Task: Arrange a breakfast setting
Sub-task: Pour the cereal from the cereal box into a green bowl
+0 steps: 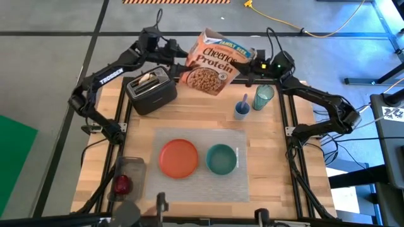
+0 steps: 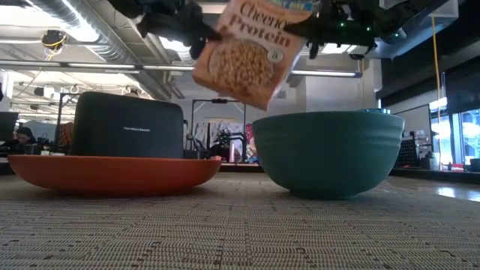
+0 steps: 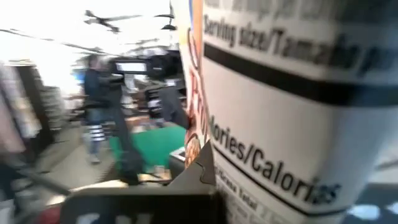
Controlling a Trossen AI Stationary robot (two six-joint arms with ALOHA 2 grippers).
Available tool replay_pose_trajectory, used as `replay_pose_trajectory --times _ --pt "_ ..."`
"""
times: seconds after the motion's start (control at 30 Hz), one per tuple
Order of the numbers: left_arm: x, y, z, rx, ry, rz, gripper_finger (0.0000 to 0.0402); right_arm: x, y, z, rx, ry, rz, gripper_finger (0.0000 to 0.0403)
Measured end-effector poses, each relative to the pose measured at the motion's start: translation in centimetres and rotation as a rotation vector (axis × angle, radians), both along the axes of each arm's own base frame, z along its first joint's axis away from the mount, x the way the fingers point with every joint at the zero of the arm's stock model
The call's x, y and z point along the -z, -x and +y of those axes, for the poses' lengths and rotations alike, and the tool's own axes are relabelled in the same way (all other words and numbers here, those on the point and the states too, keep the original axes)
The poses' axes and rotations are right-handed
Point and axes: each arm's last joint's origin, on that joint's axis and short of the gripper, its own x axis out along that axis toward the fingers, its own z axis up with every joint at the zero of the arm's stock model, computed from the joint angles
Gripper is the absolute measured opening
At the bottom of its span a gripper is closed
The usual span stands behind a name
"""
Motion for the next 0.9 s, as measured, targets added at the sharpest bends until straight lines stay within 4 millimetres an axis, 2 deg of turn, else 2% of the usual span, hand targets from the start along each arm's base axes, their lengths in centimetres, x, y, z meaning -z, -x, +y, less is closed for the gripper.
replay_pose_trajectory --times 0.13,0.33,0.47,0.73,0.8,0.9 --pt "-0.3 -1.1 -1.7 0.11 0.109 -0.025 0.032 -1.6 -0.4 0.5 -0.086 0.03 -0.006 0.0001" --pt "-0.3 -3.2 -4.2 0.15 0.075 -0.006 0.0308 -3.9 -1.1 1.4 -0.131 0.093 -0.039 0.0" --pt "-0.7 -3.5 -5.2 0.102 0.036 0.009 0.0264 -4.6 -1.1 1.6 -0.166 0.1 -0.043 0.0" --pt "-1.8 -2.8 -6.7 0.062 0.0 0.023 0.016 -4.7 -1.2 2.1 -0.198 0.058 -0.031 0.0002" --pt "-1.9 -2.5 -7.2 0.058 0.01 0.042 0.0142 -4.6 -1.3 2.1 -0.208 0.019 -0.026 0.0013" --pt "-2.0 -2.4 -7.8 0.039 0.001 0.068 0.0123 -4.3 -1.3 2.1 -0.227 -0.029 0.002 0.0054"
